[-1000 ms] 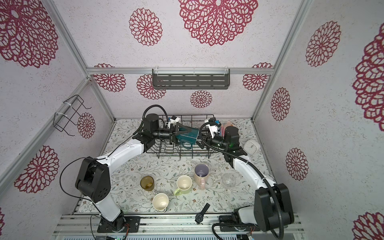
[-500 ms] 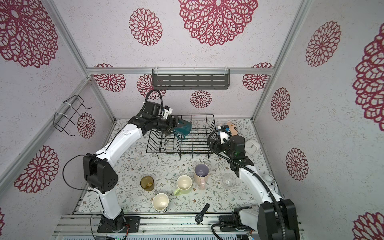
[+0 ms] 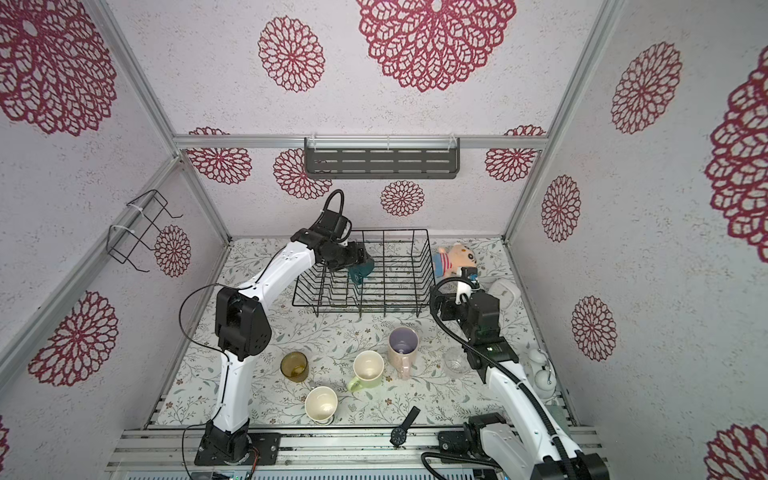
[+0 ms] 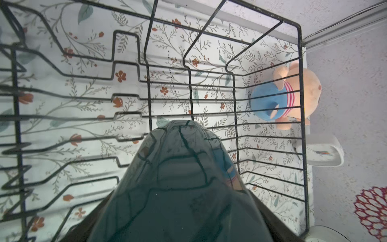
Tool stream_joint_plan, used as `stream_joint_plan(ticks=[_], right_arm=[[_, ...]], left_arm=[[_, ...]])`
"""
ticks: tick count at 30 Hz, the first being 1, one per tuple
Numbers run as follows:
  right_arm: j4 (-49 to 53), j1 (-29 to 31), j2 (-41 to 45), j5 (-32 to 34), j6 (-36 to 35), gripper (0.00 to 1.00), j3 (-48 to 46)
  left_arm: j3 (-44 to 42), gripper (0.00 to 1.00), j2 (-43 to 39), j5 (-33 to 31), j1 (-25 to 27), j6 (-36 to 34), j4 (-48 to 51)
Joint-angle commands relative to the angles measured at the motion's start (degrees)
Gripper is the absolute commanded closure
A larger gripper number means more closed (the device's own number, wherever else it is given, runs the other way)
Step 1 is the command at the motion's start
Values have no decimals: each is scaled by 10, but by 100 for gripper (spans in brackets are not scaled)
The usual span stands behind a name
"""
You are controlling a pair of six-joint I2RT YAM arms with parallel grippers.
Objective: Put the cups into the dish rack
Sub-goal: 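Carry the green mug over the rack with the left gripper while the right withdraws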
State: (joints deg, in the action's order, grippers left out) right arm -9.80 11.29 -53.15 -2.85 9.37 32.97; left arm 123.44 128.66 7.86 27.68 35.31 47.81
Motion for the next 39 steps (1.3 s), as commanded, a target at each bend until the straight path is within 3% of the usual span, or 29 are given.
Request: stream_joint_plan(ticks=[1, 2, 5, 8, 12, 15, 17, 20, 27, 39], right_arm=[[26, -2, -21, -11, 33, 1, 30], [48, -2, -41, -4, 47, 2, 50], [151, -18, -137, -59, 55, 15, 147], [224, -24, -236, -102, 50, 34, 235], [236, -30, -316, -86, 56, 37, 285], [260, -31, -356, -49, 27, 37, 312], [277, -32, -381, -58, 7, 39, 330], [291, -31, -402, -98, -14, 59, 348], [323, -19, -423, -137, -60, 81, 367], [345, -2, -428, -180, -106, 90, 366]], left_arm=[[37, 47, -1, -38, 10, -32, -26], [36, 47, 0, -39, 11, -34, -28], [35, 47, -2, -38, 11, -32, -31], [32, 47, -10, -44, 12, -34, -31], [14, 47, -31, -58, 12, -37, -33], [2, 47, -43, -58, 12, -31, -34], [-5, 47, -50, -58, 13, -31, -33], [-18, 47, -63, -69, 14, -27, -39], [-26, 47, -80, -78, 15, -32, -40], [-29, 47, -89, -114, 16, -63, -31]])
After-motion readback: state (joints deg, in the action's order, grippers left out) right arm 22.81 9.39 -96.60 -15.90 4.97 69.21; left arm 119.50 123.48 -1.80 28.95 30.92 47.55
